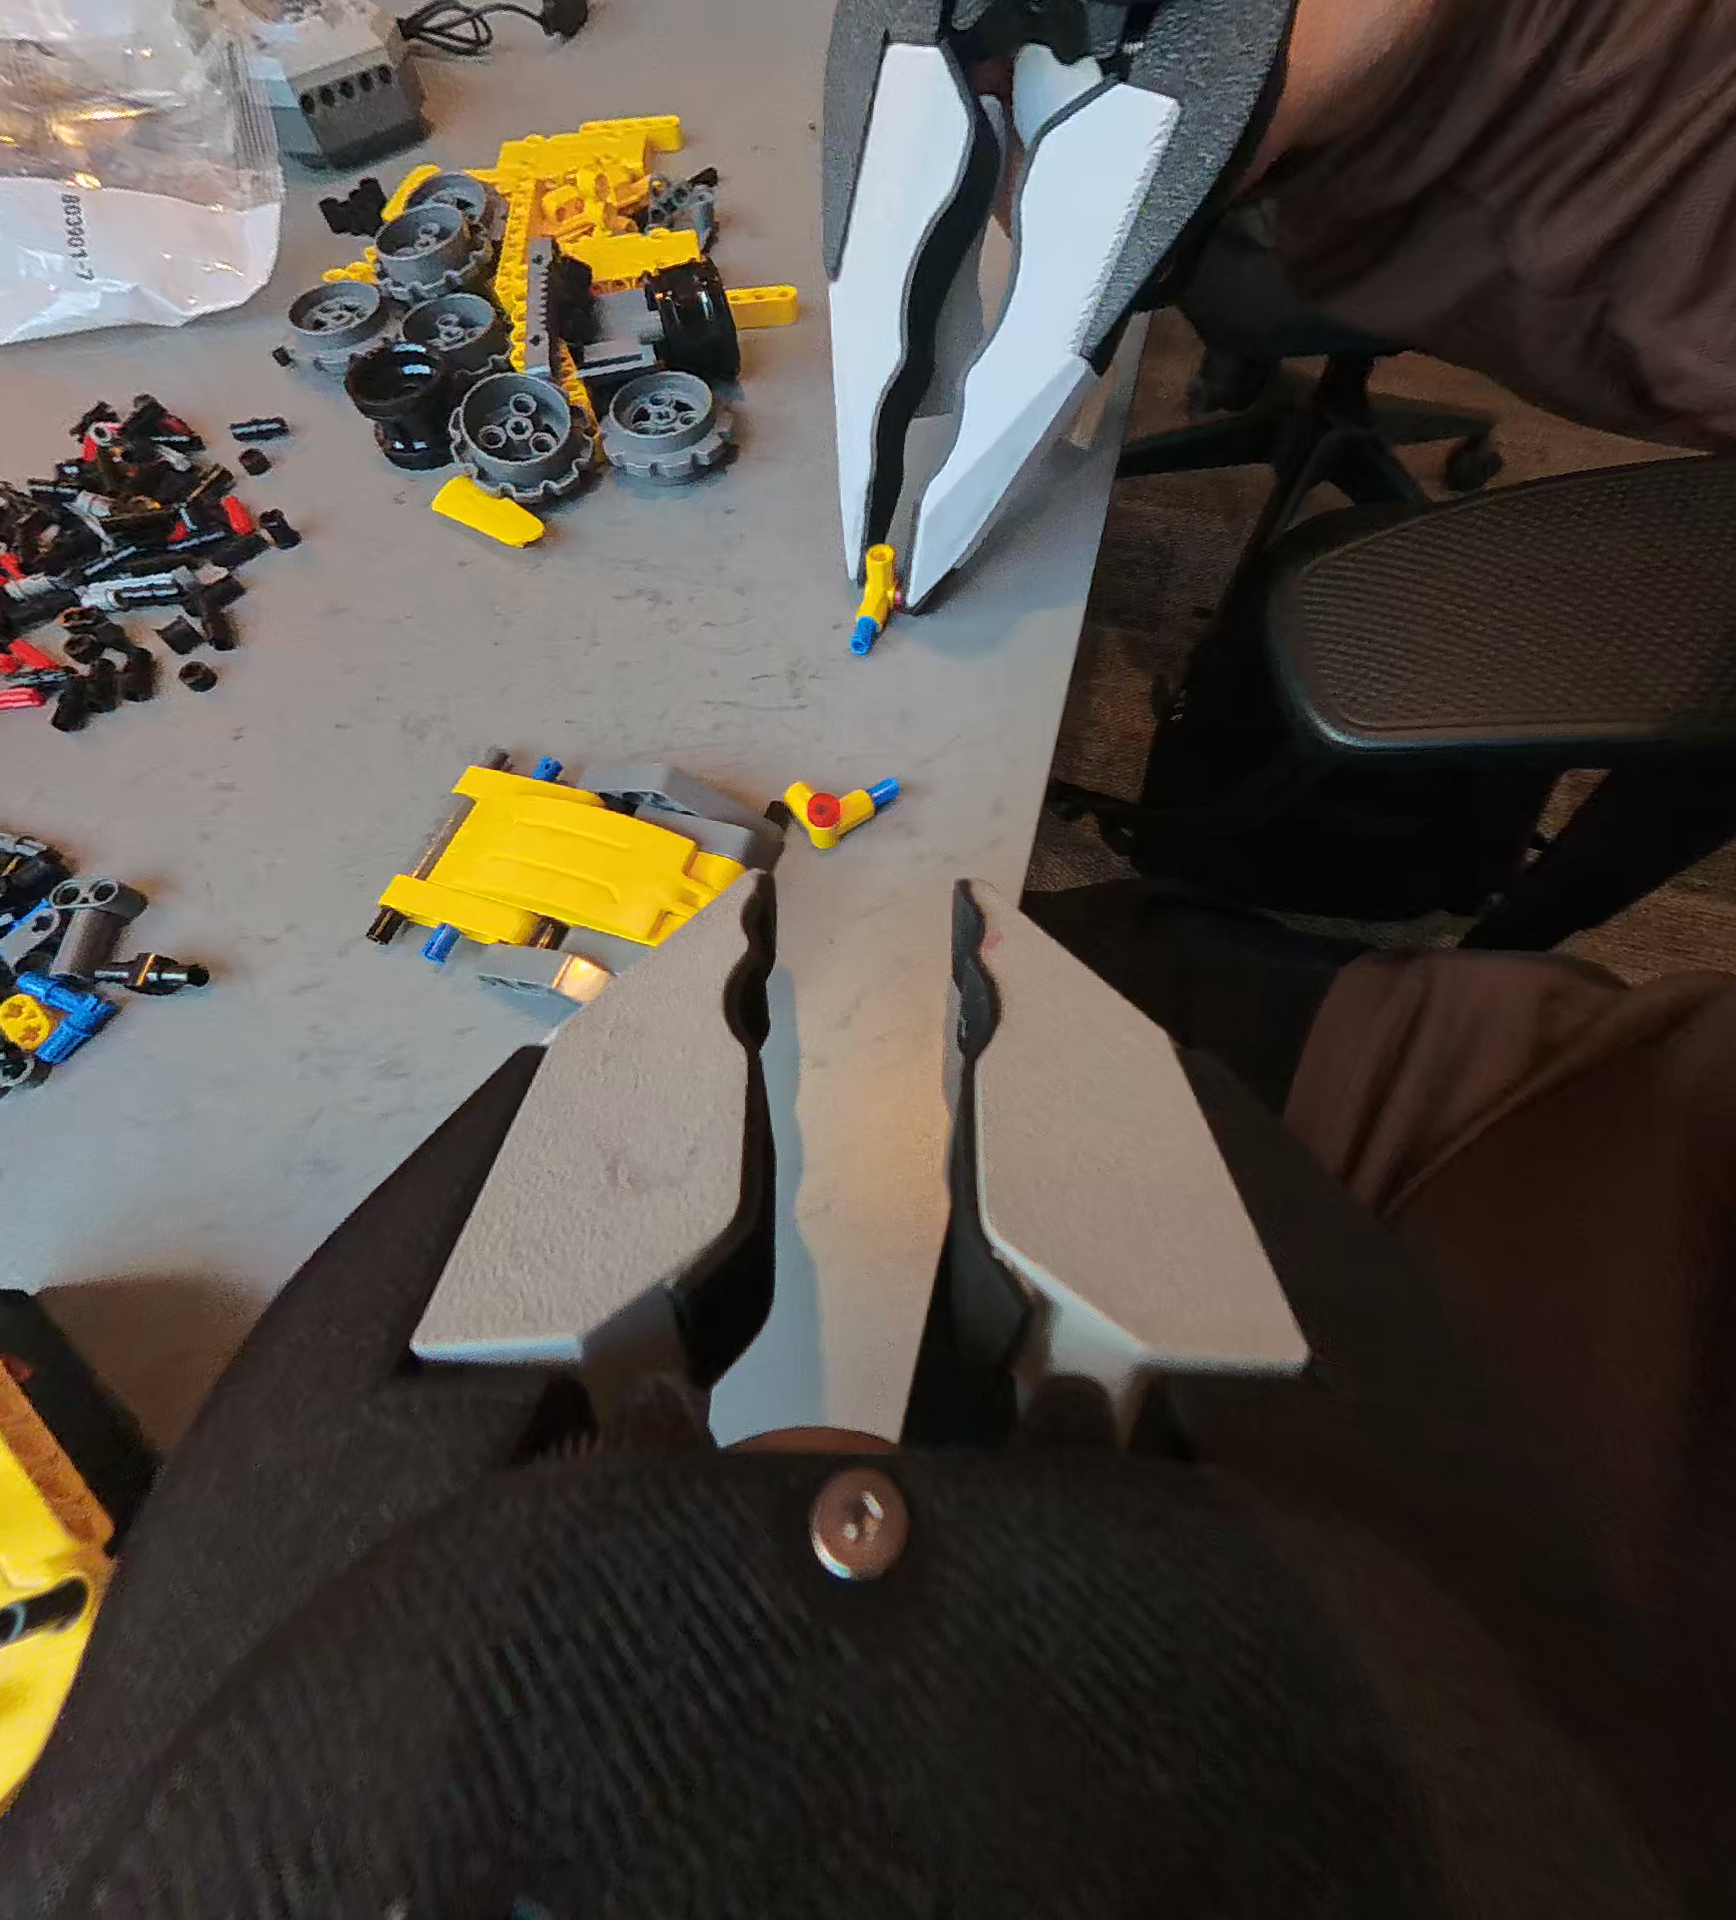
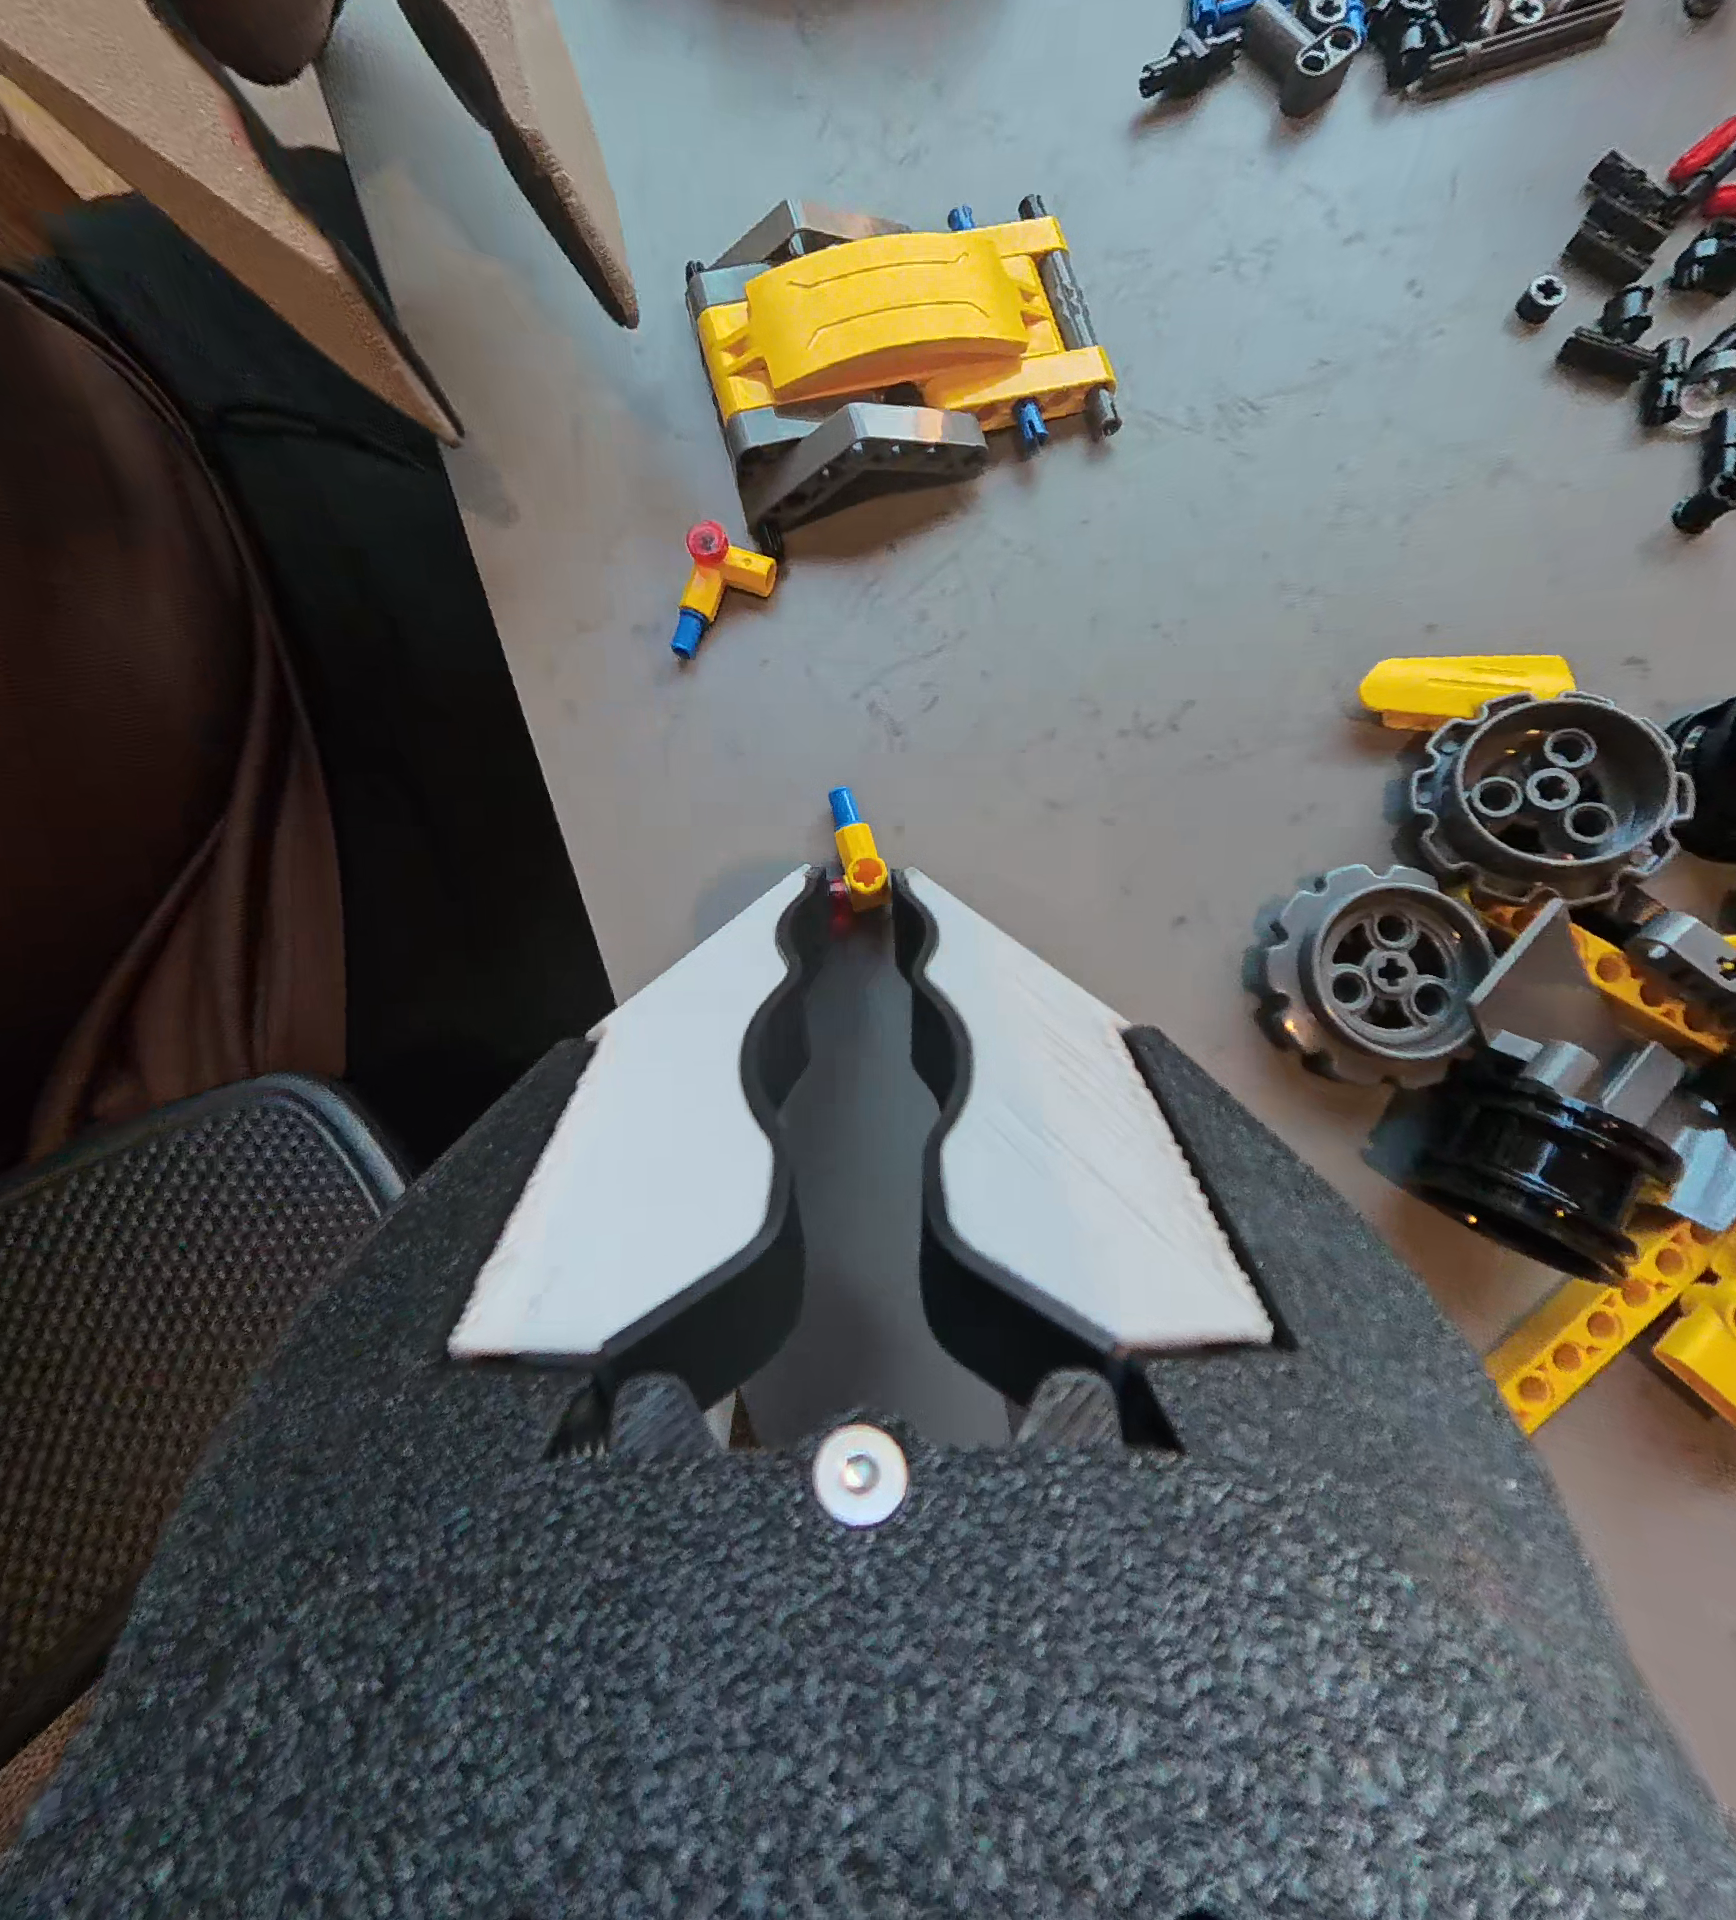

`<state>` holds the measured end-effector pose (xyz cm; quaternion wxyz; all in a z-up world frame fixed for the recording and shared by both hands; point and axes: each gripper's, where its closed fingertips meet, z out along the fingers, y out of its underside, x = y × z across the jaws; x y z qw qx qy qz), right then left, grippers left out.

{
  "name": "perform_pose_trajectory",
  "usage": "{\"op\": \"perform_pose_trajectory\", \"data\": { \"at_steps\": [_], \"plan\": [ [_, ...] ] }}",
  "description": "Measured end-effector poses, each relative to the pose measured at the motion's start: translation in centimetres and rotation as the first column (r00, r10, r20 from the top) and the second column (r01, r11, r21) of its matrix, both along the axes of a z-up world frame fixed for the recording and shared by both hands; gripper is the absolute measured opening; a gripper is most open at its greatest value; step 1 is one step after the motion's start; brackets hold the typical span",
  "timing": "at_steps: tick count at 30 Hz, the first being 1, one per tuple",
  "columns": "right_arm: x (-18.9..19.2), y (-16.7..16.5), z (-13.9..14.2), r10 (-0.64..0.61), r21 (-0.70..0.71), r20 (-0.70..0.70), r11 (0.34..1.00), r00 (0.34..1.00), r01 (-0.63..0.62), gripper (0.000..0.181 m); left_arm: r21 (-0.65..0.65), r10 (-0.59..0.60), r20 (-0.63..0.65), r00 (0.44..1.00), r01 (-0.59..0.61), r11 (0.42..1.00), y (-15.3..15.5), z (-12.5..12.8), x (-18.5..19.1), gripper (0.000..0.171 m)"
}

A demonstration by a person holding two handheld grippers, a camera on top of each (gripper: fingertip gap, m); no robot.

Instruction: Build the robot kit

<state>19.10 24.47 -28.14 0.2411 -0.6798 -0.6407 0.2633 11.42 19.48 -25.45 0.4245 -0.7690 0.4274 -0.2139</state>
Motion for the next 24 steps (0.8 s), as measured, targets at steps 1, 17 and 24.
{"op": "perform_pose_trajectory", "data": {
  "at_steps": [1,17,24],
  "plan": [
    [-0.1,-0.1,0.0,0.004,0.0,-0.002,1.0,1.0,-0.004,0.012,-0.001,0.0,0.003,1.0,0.0,1.0,0.1,0.1,0.0,0.029],
    [-0.9,-0.3,0.6,0.024,-0.016,-0.057,1.0,0.998,-0.025,0.012,0.08,-0.074,-0.101,0.992,0.082,0.993,1.3,0.5,2.8,0.024],
    [-1.1,0.1,0.3,0.017,-0.021,-0.06,1.0,0.998,-0.018,0.012,0.052,-0.112,-0.133,0.985,0.12,0.991,1.6,0.0,3.6,0.024]
  ]
}}
